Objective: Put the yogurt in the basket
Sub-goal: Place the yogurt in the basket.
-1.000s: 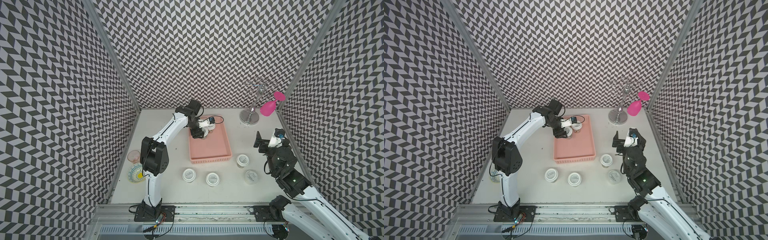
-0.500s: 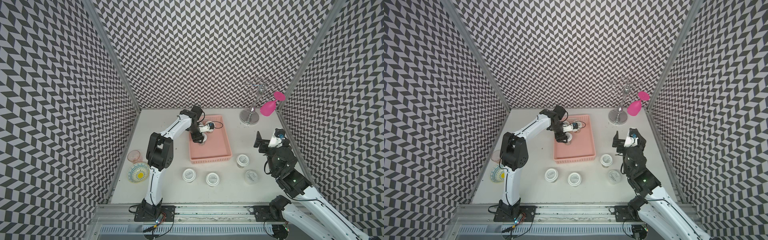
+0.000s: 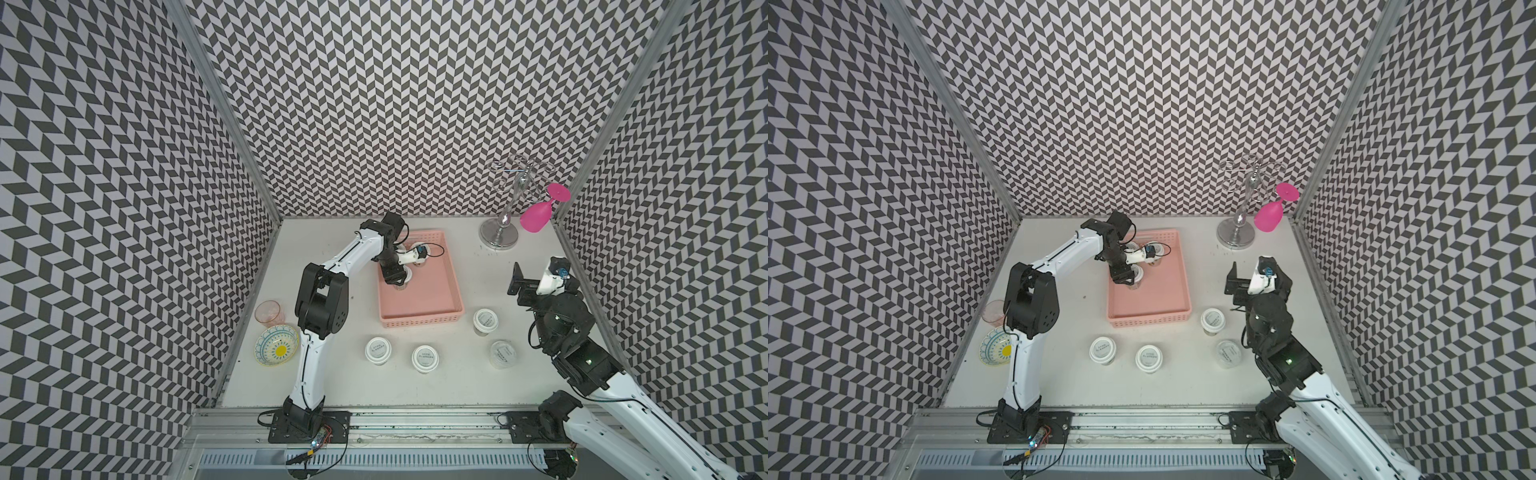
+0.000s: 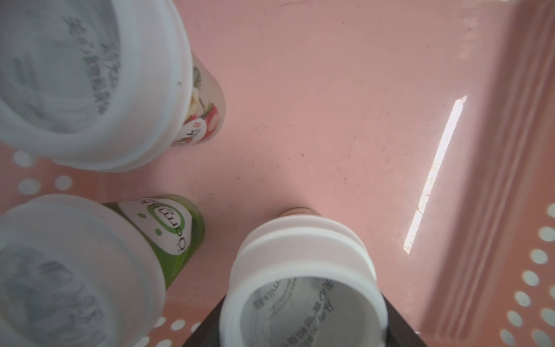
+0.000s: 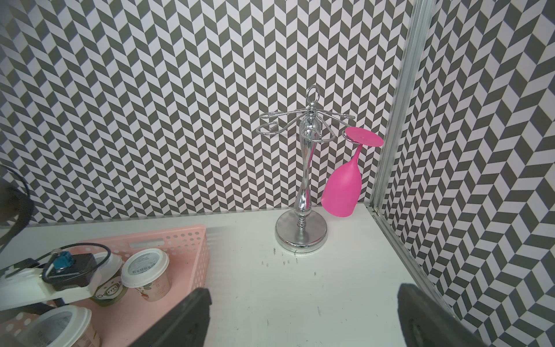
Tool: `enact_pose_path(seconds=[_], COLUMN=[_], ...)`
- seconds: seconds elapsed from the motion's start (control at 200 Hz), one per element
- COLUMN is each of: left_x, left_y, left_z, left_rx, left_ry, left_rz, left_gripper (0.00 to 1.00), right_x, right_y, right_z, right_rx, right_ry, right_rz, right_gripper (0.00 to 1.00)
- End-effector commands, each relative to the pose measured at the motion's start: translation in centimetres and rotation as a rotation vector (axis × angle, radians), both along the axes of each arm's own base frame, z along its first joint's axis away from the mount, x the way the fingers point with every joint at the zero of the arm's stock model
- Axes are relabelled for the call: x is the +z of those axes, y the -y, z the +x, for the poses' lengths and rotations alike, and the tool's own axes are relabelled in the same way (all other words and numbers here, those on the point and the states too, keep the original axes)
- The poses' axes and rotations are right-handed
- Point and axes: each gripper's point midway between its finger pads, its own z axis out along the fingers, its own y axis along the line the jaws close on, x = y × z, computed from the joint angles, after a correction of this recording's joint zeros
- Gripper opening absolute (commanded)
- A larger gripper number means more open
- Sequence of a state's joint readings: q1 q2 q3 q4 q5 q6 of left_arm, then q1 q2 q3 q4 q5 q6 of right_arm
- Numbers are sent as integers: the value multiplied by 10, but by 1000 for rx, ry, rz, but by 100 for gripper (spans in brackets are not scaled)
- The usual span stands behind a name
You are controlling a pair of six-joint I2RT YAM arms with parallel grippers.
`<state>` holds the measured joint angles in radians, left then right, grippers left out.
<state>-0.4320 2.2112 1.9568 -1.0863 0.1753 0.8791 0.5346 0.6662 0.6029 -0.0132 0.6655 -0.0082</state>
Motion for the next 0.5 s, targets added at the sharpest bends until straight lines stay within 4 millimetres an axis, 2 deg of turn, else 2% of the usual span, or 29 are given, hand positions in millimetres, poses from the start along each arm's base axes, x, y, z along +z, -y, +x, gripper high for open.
enact_pose_path(seconds=[0.0, 0.185, 0.35, 0.491], left_x=[-7, -9, -18, -15], left_y=[-8, -11, -15, -15], left_z=[21, 28, 20, 11], left_rx=[16, 24, 20, 9], left_ry=[31, 28, -10, -33], left_rz=[24, 30, 52, 46], left_gripper=[66, 67, 70, 72], right_x=[10, 9, 11, 10], right_y=[-1, 1, 3, 1], right_z=[-1, -1, -3, -2], right_rx=[2, -3, -13, -3], right_ry=[43, 44, 50, 46], right_rz=[22, 20, 22, 21], right_gripper=[100, 100, 100, 99])
